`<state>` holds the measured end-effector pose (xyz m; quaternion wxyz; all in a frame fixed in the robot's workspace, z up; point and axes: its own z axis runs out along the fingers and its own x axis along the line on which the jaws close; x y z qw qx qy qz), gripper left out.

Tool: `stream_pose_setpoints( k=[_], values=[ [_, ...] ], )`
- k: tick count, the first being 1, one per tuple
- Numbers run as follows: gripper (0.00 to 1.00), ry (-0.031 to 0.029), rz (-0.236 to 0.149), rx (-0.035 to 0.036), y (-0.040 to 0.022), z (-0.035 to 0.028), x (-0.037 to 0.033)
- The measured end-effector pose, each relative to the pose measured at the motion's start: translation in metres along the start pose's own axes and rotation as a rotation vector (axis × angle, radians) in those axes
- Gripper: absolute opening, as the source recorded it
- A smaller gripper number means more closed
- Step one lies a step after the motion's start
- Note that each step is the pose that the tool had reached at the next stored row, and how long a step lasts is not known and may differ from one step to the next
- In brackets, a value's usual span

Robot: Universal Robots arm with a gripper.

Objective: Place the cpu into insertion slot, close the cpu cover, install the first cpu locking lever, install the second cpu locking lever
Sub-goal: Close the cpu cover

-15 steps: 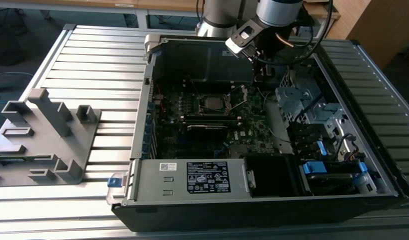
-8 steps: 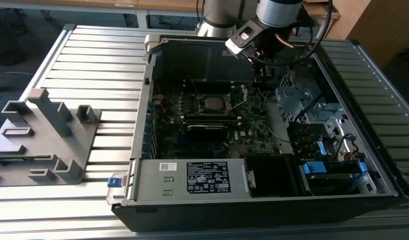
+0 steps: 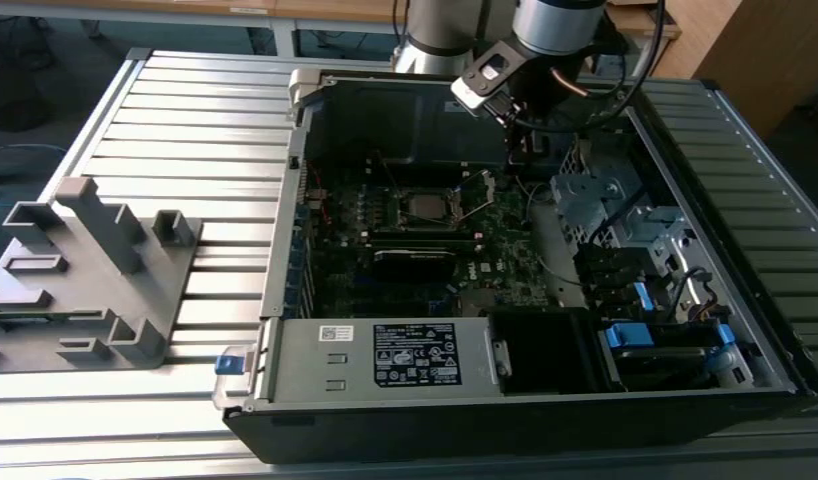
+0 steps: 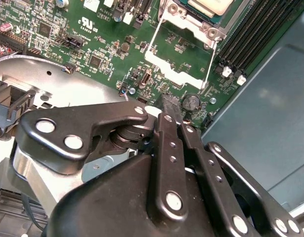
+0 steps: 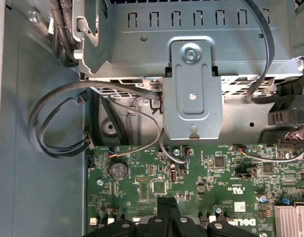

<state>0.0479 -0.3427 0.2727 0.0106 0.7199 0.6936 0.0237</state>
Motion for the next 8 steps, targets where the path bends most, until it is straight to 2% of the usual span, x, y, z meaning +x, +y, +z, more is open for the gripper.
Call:
stream_pose_setpoints(
  k=[8],
  values=[
    [0.11, -0.0001, 0.0, 0.0, 0.0014, 0.0002, 0.0]
  ],
)
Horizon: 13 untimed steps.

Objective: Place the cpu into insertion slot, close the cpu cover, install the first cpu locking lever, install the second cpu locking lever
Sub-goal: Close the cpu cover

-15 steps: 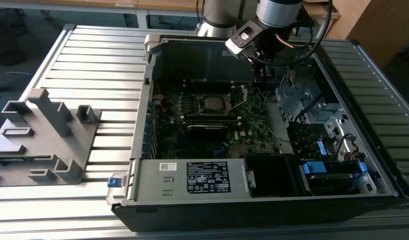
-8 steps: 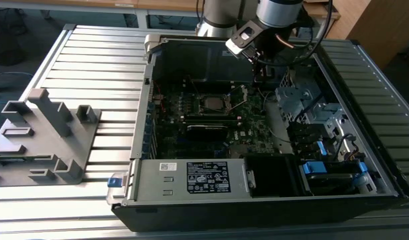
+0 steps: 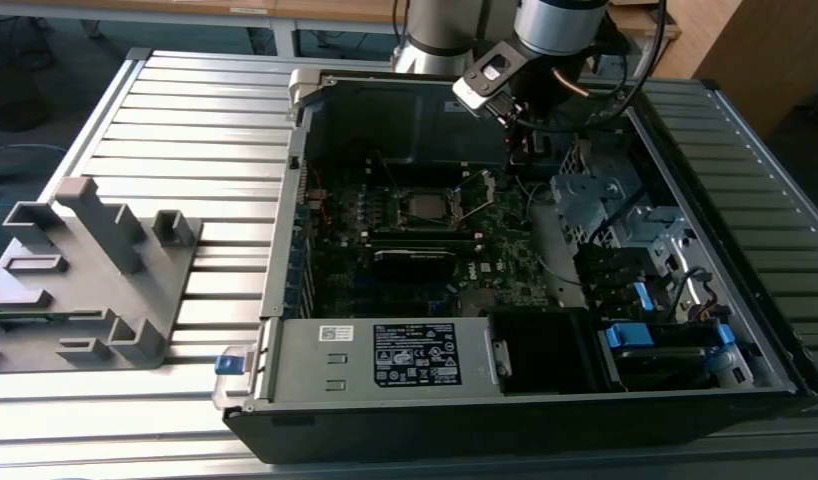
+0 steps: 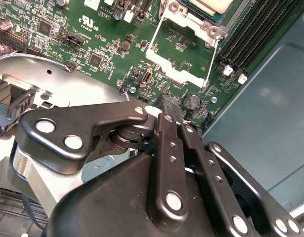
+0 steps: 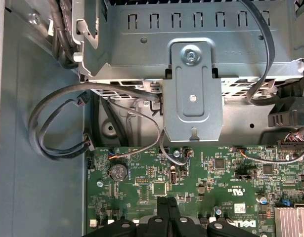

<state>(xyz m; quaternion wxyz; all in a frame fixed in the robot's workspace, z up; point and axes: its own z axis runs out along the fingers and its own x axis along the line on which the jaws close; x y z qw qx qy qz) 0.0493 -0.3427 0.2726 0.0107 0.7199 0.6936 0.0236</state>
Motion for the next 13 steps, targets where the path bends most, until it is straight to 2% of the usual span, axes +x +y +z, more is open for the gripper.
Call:
stream_pose_setpoints(
  k=[13],
  values=[
    [0.11, 0.0003, 0.0, 0.0, -0.0001, 0.0027, 0.0]
  ],
)
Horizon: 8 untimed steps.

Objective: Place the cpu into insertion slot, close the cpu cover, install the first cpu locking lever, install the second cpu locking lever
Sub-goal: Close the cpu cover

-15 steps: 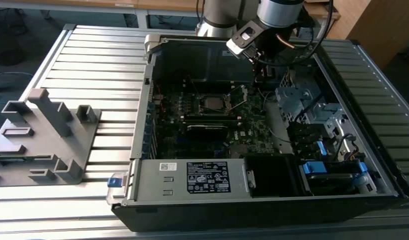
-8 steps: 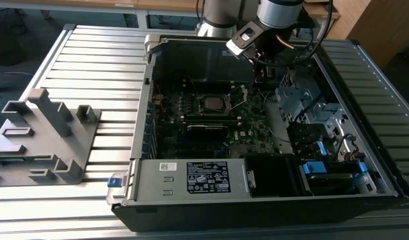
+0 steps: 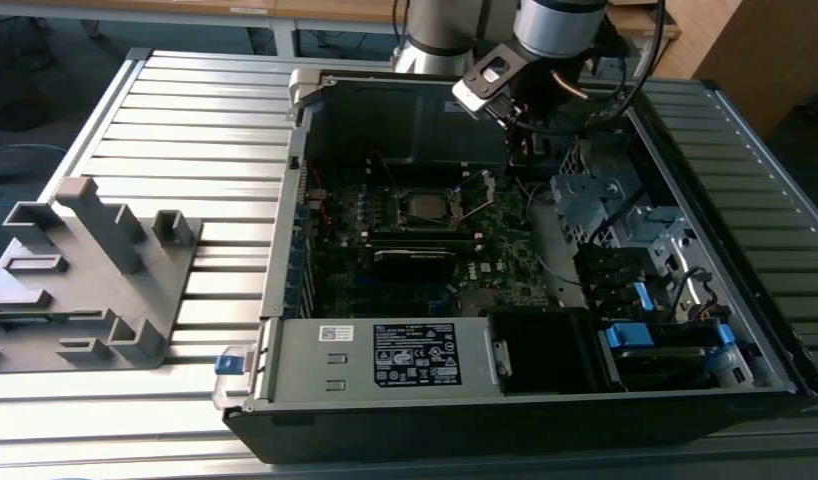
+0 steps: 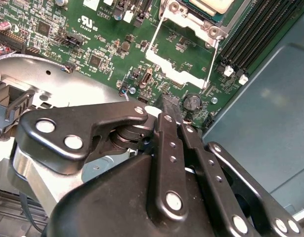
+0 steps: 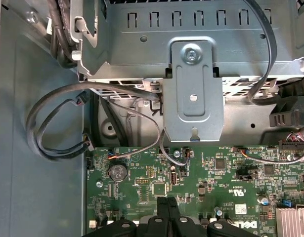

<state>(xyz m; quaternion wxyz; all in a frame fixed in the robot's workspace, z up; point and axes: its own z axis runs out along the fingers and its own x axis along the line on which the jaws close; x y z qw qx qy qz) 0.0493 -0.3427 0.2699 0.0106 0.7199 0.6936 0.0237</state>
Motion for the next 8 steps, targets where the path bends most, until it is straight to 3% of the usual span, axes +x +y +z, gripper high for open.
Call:
stream_pose_setpoints(
  k=[8],
  values=[
    [0.11, -0.0001, 0.0, 0.0, 0.0, 0.0008, 0.0]
  ],
)
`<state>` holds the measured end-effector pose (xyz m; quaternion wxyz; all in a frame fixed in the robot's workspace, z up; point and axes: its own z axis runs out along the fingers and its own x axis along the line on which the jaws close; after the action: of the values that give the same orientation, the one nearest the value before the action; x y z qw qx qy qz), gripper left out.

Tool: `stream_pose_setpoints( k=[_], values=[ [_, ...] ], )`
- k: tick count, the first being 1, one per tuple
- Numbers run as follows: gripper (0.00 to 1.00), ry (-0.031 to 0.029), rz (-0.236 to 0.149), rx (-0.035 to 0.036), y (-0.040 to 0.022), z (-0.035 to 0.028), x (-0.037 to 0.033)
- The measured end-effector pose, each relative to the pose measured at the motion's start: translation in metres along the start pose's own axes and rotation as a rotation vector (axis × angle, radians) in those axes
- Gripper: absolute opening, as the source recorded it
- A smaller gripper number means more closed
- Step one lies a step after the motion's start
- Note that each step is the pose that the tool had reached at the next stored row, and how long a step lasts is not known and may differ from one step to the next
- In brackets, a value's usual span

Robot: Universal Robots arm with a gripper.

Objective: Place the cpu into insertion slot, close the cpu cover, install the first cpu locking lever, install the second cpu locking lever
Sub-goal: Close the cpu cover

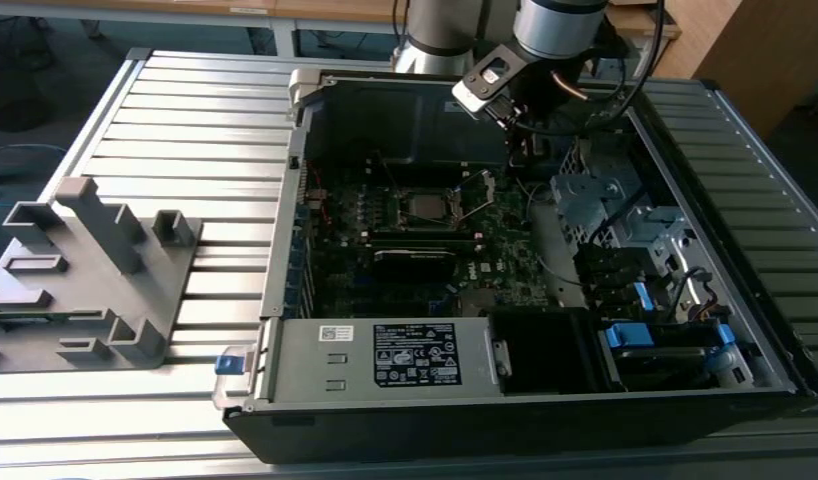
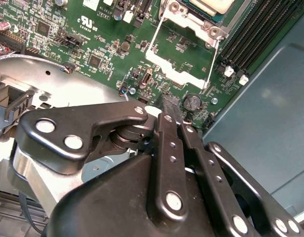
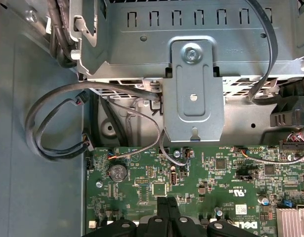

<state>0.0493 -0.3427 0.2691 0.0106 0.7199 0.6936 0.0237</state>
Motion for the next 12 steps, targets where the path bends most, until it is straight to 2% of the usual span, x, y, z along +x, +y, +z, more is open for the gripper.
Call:
stream_pose_setpoints(
  k=[2, 4, 12],
  values=[
    [0.11, -0.0001, 0.0, 0.0, 0.0, 0.0, 0.0],
    [0.11, -0.0002, 0.0, 0.0001, -0.0001, 0.0025, -0.0001],
    [0.11, 0.0, 0.0, 0.0, -0.0002, 0.0036, -0.0001]
  ],
)
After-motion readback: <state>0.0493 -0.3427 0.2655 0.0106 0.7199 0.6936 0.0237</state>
